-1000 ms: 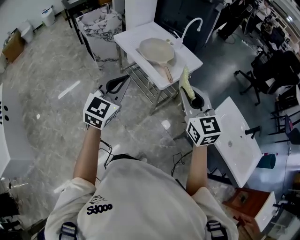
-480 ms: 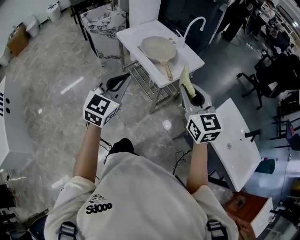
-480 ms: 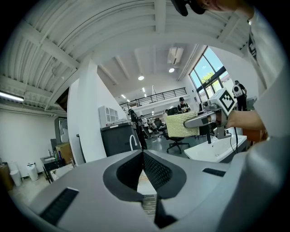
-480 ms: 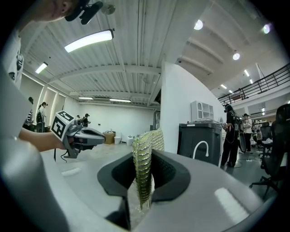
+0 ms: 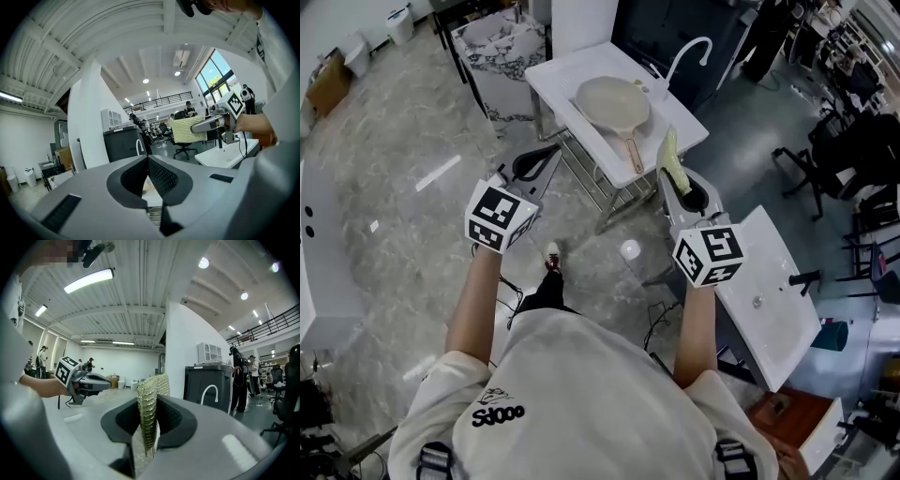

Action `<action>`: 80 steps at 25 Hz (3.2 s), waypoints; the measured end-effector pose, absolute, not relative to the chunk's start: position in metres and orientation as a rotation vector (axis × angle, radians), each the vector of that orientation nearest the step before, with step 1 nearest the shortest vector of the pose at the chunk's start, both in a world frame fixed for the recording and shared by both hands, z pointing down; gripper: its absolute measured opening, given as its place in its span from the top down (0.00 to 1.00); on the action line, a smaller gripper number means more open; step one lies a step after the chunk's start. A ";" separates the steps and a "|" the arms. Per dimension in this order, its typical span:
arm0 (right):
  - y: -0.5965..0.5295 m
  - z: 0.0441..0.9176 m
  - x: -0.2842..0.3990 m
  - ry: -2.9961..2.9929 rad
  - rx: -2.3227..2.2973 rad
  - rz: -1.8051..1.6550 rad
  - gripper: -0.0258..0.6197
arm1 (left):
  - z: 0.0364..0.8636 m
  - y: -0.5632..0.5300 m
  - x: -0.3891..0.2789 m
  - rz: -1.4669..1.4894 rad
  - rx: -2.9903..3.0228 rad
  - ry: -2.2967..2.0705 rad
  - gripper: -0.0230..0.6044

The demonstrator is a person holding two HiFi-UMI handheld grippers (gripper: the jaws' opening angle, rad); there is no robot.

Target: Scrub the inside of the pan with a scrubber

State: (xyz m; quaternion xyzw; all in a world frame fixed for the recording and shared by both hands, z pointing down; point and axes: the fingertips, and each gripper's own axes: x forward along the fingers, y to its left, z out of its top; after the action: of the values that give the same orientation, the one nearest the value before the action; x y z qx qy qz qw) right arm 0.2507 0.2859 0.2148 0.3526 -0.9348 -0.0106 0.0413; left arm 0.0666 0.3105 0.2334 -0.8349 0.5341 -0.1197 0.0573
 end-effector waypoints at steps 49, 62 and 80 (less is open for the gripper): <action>-0.010 0.272 0.137 -2.569 1.441 0.204 0.84 | 0.297 -0.011 -0.058 -0.351 -2.870 1.393 0.96; -0.068 0.296 0.129 -2.567 1.368 0.263 0.84 | 0.301 -0.072 -0.056 -0.422 -2.865 1.378 0.96; -0.127 0.365 0.151 -2.520 1.280 0.459 0.84 | 0.352 -0.135 -0.022 -0.588 -2.905 1.392 0.96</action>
State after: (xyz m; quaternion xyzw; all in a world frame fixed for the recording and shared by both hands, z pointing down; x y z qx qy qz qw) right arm 0.1506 -0.1272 0.3653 0.4426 -0.8716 0.1589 0.1386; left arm -0.0224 -0.1353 0.3516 -0.8852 0.4242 -0.1791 -0.0664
